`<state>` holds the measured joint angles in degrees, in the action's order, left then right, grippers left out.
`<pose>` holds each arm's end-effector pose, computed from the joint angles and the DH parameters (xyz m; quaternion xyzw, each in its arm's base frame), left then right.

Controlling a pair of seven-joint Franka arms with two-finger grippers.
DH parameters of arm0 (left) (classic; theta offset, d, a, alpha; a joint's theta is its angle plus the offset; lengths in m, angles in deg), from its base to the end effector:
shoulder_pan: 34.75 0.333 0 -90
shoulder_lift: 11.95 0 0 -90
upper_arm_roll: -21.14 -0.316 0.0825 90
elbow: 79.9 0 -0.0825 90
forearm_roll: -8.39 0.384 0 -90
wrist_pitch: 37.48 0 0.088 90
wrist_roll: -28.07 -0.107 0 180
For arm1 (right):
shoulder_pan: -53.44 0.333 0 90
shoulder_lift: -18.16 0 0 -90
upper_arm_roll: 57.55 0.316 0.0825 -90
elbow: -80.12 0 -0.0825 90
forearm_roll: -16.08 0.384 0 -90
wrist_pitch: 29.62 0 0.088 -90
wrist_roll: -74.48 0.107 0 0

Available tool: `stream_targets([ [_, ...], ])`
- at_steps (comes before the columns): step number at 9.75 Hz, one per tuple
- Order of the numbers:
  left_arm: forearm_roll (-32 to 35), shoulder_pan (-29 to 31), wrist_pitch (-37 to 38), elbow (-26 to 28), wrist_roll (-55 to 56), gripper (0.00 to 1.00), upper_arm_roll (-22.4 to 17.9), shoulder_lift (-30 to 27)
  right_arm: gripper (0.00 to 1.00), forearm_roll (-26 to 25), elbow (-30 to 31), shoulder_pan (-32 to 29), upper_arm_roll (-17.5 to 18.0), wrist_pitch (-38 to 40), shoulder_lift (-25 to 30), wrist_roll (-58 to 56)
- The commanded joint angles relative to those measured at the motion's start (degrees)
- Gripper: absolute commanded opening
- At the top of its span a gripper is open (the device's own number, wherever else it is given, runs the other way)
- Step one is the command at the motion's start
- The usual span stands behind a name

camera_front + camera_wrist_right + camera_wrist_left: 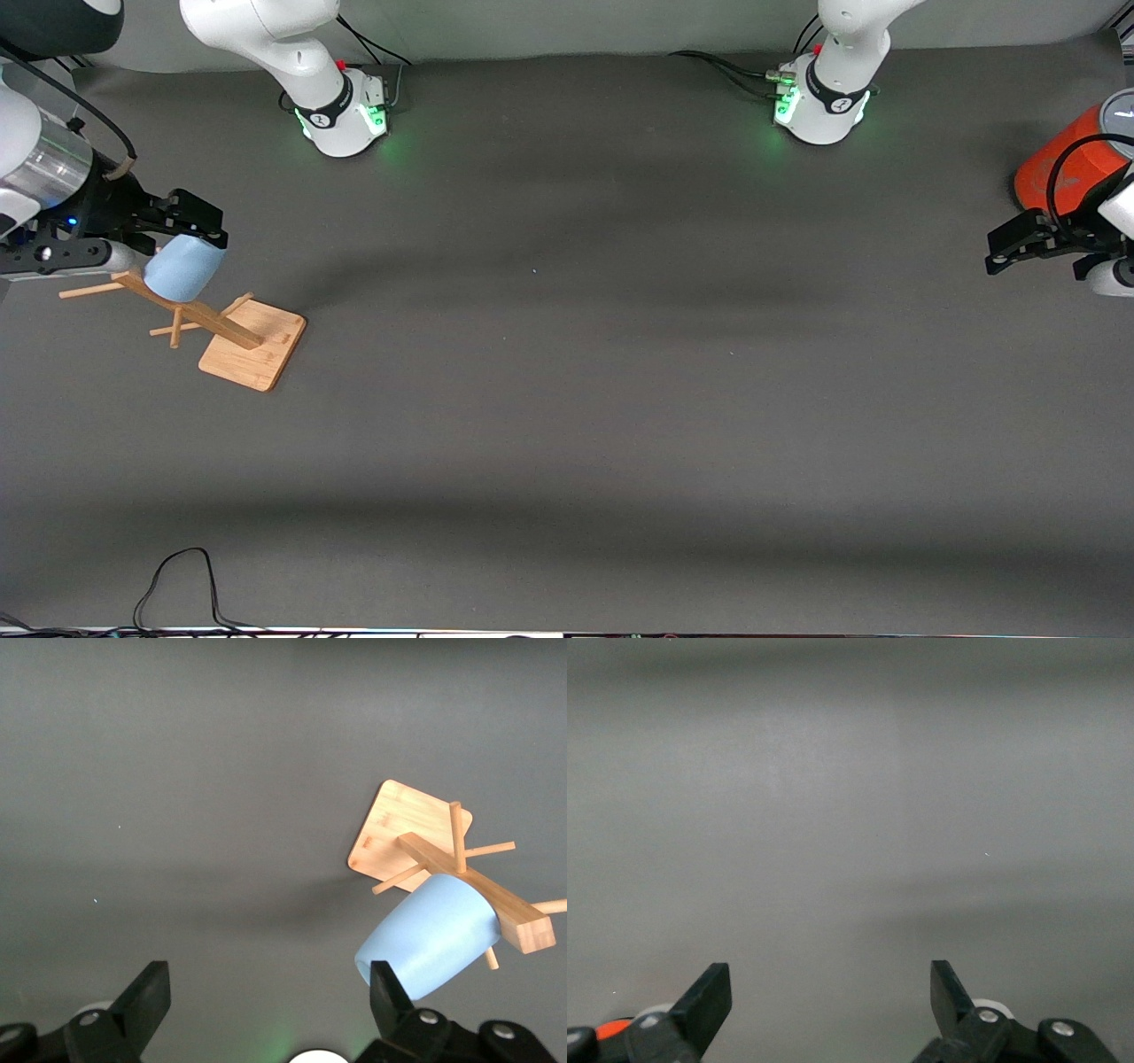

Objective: Rotate and upright cup with both arms
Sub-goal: 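Move the right gripper toward the blue cup on the wooden stand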

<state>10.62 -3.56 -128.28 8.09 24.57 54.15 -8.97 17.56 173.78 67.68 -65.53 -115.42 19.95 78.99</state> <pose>0.5696 -0.0056 0.6176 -0.9989 0.0463 -0.0026 0.0053 0.5320 0.0601 0.6055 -0.9984 -0.0157 0.0543 0.0100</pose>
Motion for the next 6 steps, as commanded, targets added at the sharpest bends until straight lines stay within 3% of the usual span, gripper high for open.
stream_targets([
  [1,0.1,0.1,0.6,0.2,-0.4,1.00,-0.2,-0.7,1.00,0.1,0.6,-0.1,-0.8,4.7,1.8,1.6],
  [3,0.0,-0.2,0.7,0.2,-0.3,1.00,-0.1,-0.8,1.00,0.5,0.6,-0.1,-5.7,5.9,2.2,3.9],
  [6,-0.1,-0.7,-0.3,0.2,-0.3,1.00,0.2,-0.4,1.00,7.3,4.8,0.0,-14.1,6.7,3.6,10.7],
])
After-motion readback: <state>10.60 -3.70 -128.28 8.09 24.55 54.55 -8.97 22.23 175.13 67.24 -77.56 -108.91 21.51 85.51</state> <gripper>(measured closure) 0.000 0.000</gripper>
